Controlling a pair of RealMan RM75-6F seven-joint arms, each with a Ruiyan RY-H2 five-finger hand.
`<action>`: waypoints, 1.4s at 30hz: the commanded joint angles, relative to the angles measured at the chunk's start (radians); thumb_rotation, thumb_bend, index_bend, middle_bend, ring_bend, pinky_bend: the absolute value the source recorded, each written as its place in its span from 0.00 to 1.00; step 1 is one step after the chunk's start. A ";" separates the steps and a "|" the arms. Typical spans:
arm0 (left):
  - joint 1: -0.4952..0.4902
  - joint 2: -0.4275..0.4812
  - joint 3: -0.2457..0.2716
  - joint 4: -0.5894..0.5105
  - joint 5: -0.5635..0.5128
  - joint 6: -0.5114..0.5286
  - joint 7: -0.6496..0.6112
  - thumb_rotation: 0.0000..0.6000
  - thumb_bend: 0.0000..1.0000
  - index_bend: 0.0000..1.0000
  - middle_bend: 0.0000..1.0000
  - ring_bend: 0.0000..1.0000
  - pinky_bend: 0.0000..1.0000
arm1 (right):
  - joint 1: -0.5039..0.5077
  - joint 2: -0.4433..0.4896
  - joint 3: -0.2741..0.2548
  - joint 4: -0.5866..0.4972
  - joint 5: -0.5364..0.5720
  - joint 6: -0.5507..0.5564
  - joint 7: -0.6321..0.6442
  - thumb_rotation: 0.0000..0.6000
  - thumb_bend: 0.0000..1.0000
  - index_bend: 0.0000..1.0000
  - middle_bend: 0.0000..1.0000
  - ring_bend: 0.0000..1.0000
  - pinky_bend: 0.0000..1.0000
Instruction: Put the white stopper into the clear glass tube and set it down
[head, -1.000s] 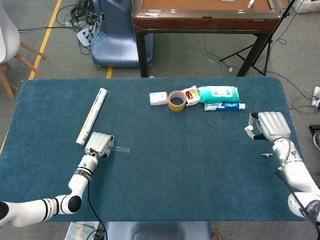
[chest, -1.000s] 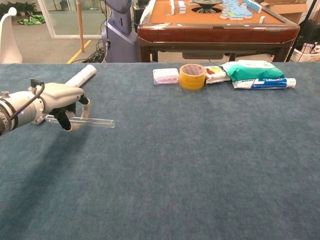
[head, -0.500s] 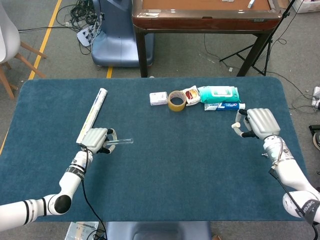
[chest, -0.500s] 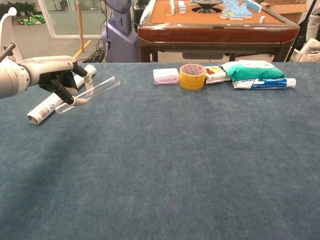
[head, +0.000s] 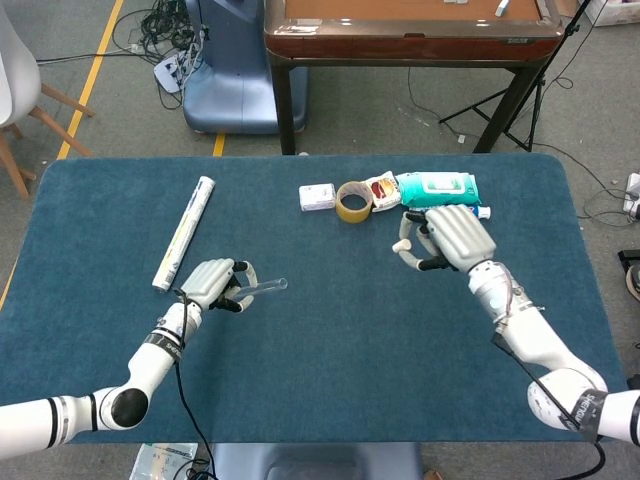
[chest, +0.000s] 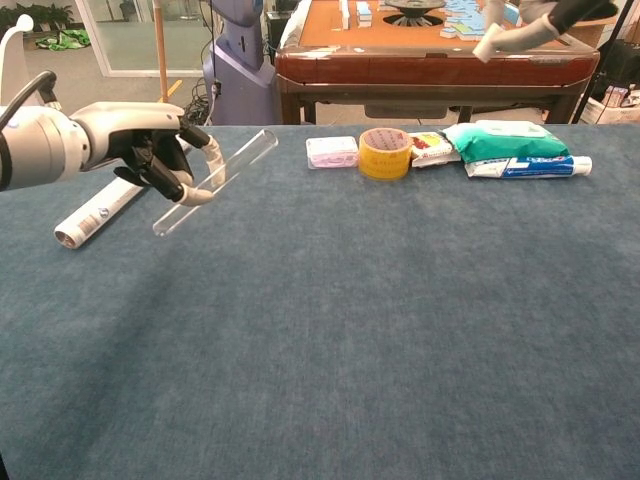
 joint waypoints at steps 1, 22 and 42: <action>-0.030 -0.020 -0.014 0.010 -0.046 -0.005 -0.004 1.00 0.35 0.64 1.00 0.99 1.00 | 0.026 -0.022 0.009 -0.028 0.008 -0.002 -0.018 1.00 0.34 0.58 0.88 0.91 0.84; -0.116 -0.045 -0.040 0.005 -0.172 0.034 -0.026 1.00 0.35 0.64 1.00 1.00 1.00 | 0.156 -0.149 -0.011 -0.055 0.125 0.059 -0.207 1.00 0.37 0.59 0.88 0.91 0.84; -0.154 -0.037 -0.047 -0.042 -0.223 0.077 -0.012 1.00 0.35 0.64 1.00 1.00 1.00 | 0.217 -0.198 -0.014 -0.034 0.191 0.075 -0.245 1.00 0.37 0.59 0.88 0.91 0.84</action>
